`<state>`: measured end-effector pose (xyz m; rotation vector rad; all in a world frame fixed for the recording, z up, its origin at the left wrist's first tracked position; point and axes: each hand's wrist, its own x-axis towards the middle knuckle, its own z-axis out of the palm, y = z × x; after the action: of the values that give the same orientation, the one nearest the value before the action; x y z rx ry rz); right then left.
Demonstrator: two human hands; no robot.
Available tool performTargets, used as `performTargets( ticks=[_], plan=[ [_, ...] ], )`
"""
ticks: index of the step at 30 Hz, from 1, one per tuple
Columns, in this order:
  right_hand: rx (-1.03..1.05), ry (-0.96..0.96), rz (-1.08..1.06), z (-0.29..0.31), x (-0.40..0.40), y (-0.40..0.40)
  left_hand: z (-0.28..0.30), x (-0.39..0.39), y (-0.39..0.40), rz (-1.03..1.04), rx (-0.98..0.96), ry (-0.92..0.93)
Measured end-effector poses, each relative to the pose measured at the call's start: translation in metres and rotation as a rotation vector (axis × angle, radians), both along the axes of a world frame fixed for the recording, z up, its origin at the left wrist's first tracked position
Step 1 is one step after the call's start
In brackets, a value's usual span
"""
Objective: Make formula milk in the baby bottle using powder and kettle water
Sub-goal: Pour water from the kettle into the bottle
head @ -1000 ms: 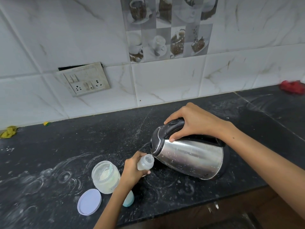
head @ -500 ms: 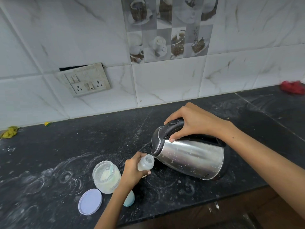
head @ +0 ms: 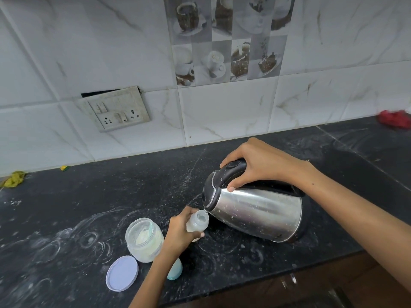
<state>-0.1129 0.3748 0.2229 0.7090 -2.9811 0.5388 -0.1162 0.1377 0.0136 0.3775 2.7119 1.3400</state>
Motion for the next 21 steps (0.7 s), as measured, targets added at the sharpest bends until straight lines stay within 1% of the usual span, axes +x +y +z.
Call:
performTargets(
  ticks=[12, 21],
  plan=[
    [-0.006, -0.001, 0.003, -0.0009, 0.0, 0.0016, -0.0023, 0.0006, -0.001, 0.014, 0.053, 0.009],
    [-0.061, 0.008, -0.002, -0.0043, 0.0048, 0.0092, -0.0036, 0.0036, 0.0003, 0.021, 0.156, -0.04]
  ],
)
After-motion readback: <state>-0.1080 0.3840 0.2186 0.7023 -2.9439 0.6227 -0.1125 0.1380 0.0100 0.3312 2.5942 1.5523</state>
